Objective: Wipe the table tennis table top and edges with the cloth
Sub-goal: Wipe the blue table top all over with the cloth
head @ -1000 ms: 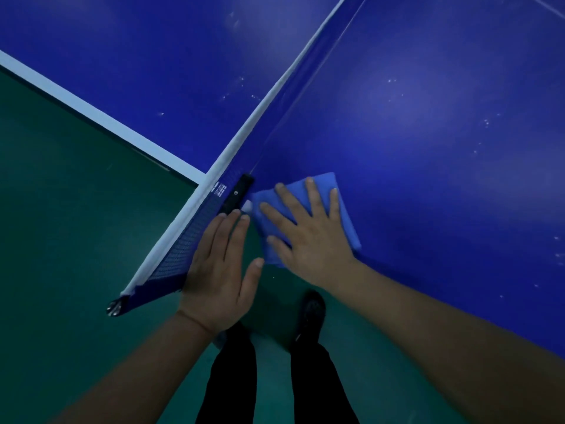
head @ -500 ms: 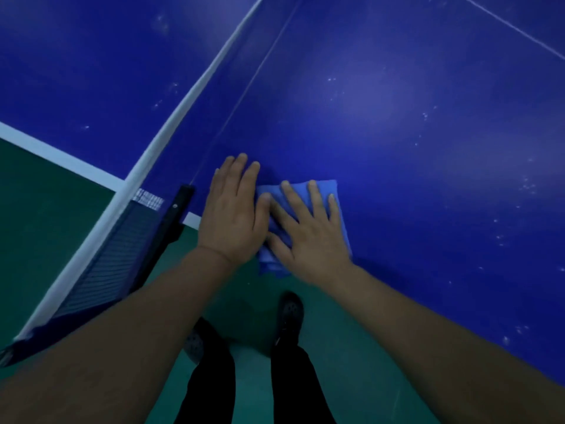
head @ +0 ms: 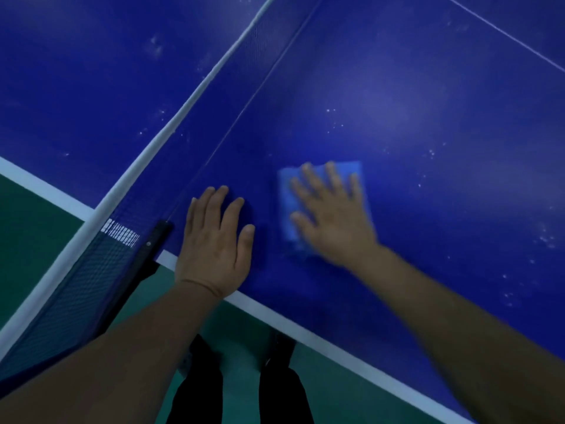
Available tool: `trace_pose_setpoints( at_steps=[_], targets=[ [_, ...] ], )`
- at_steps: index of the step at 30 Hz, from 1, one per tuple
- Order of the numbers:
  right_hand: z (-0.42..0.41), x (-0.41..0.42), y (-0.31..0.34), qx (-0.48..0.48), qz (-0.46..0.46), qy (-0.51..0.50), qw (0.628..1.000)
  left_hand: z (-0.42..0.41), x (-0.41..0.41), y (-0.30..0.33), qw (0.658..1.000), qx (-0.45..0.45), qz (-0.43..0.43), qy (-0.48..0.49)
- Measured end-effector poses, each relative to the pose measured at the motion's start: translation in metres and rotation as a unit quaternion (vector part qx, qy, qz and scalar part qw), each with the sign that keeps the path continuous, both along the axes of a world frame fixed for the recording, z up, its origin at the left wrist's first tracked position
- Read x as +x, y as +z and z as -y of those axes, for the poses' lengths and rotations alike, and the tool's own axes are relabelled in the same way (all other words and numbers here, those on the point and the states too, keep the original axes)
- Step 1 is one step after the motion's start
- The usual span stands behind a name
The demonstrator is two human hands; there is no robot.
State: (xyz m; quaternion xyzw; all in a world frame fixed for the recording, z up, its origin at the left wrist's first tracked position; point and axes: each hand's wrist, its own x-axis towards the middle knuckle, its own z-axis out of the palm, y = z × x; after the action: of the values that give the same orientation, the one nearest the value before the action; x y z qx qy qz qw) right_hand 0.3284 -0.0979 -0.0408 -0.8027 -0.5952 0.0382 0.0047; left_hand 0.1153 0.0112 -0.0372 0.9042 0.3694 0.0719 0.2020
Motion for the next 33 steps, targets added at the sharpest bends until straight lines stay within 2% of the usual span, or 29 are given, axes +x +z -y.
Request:
trace_pose_setpoints(
  at_steps=[3, 5, 7, 10, 12, 14, 16, 18, 20, 23, 25, 27, 29, 30, 31, 33],
  targets=[
    [0.004, 0.072, 0.005, -0.042, 0.010, -0.125, 0.991, 0.000, 0.001, -0.001, 1.000, 0.007, -0.007, -0.004],
    [0.002, 0.061, 0.007, -0.037, 0.006, -0.146, 0.989, 0.000, 0.001, -0.001, 1.000, 0.003, -0.006, -0.005],
    [-0.008, 0.014, 0.008, -0.020, 0.013, -0.109, 0.994, 0.000, 0.000, -0.001, 1.000, 0.001, 0.001, -0.003],
    [-0.043, -0.051, 0.007, -0.001, -0.022, 0.037, 0.999, 0.001, -0.001, -0.002, 1.000, 0.009, 0.021, 0.006],
    [-0.077, -0.054, 0.006, -0.001, -0.037, 0.093, 0.995, 0.001, -0.001, -0.003, 0.999, 0.007, 0.036, 0.011],
    [-0.112, -0.023, 0.002, 0.005, -0.031, 0.100, 0.994, 0.000, -0.001, -0.003, 0.999, 0.008, 0.034, 0.009],
    [-0.134, 0.033, -0.001, -0.002, -0.004, 0.034, 0.999, -0.001, -0.001, -0.003, 1.000, 0.008, 0.013, -0.002],
    [-0.137, 0.099, 0.001, -0.021, 0.015, -0.075, 0.997, -0.003, 0.001, -0.002, 1.000, 0.010, -0.016, -0.016],
    [-0.127, 0.147, 0.007, -0.034, -0.011, -0.176, 0.984, -0.004, 0.003, -0.001, 0.999, 0.009, -0.045, -0.026],
    [-0.126, 0.134, 0.012, -0.009, -0.040, -0.285, 0.958, -0.005, 0.005, -0.001, 0.997, 0.004, -0.071, -0.035],
    [-0.124, 0.077, 0.010, -0.007, -0.008, -0.239, 0.971, -0.004, 0.005, -0.001, 0.996, 0.008, -0.082, -0.037],
    [-0.106, 0.013, 0.008, -0.010, -0.027, -0.066, 0.997, -0.003, 0.007, -0.001, 0.995, 0.014, -0.088, -0.035],
    [-0.078, -0.002, 0.003, -0.008, -0.029, 0.069, 0.997, -0.003, 0.008, -0.002, 0.995, 0.017, -0.092, -0.031],
    [-0.068, 0.016, 0.003, -0.010, -0.022, 0.075, 0.997, -0.003, 0.008, -0.001, 0.995, 0.017, -0.094, -0.030],
    [-0.061, 0.043, 0.002, -0.009, -0.001, 0.039, 0.999, -0.003, 0.007, -0.001, 0.995, 0.015, -0.095, -0.029],
    [-0.048, 0.107, 0.004, -0.007, 0.036, -0.101, 0.994, -0.003, 0.007, 0.000, 0.995, 0.013, -0.090, -0.027]
  ],
)
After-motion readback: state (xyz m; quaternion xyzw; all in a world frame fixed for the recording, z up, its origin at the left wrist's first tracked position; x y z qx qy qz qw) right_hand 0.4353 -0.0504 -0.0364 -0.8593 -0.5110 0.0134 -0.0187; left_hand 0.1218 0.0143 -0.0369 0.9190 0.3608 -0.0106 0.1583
